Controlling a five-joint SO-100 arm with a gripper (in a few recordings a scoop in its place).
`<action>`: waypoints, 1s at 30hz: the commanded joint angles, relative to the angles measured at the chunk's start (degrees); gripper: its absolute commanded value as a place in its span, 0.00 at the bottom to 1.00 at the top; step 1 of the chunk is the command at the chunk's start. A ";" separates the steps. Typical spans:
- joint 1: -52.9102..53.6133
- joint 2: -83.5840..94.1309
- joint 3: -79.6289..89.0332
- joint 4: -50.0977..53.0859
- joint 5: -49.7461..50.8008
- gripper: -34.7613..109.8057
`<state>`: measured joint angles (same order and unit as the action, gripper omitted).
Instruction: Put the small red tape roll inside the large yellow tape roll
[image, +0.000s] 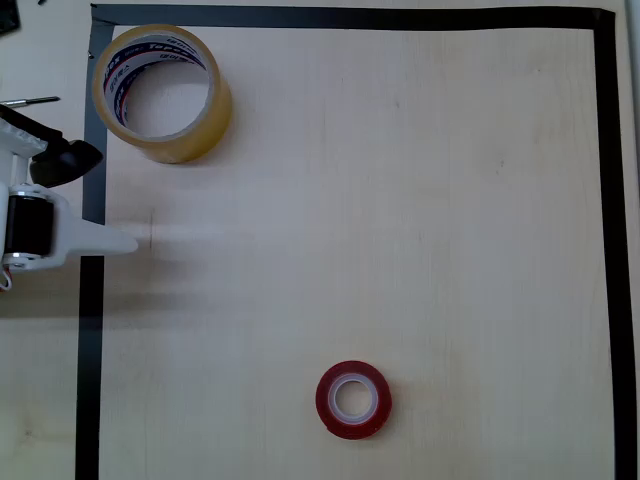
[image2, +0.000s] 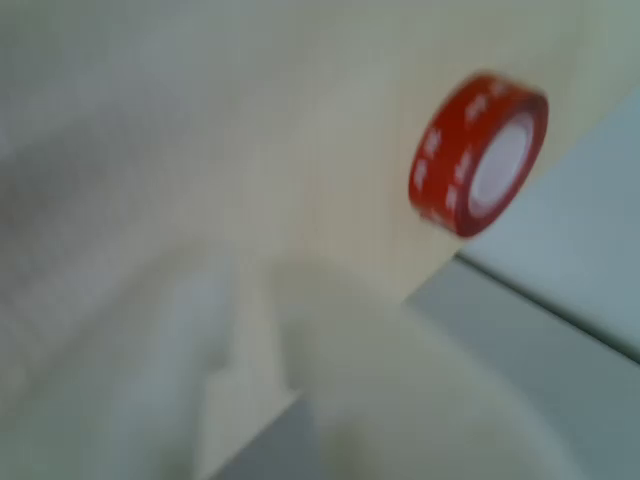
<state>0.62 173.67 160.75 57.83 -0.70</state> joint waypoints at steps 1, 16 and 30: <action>2.81 -23.82 -23.91 -1.93 -1.32 0.24; 10.63 -85.08 -73.56 -3.43 -1.32 0.29; 16.52 -109.42 -96.42 0.79 -1.67 0.39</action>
<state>14.85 63.63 70.84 57.83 -1.32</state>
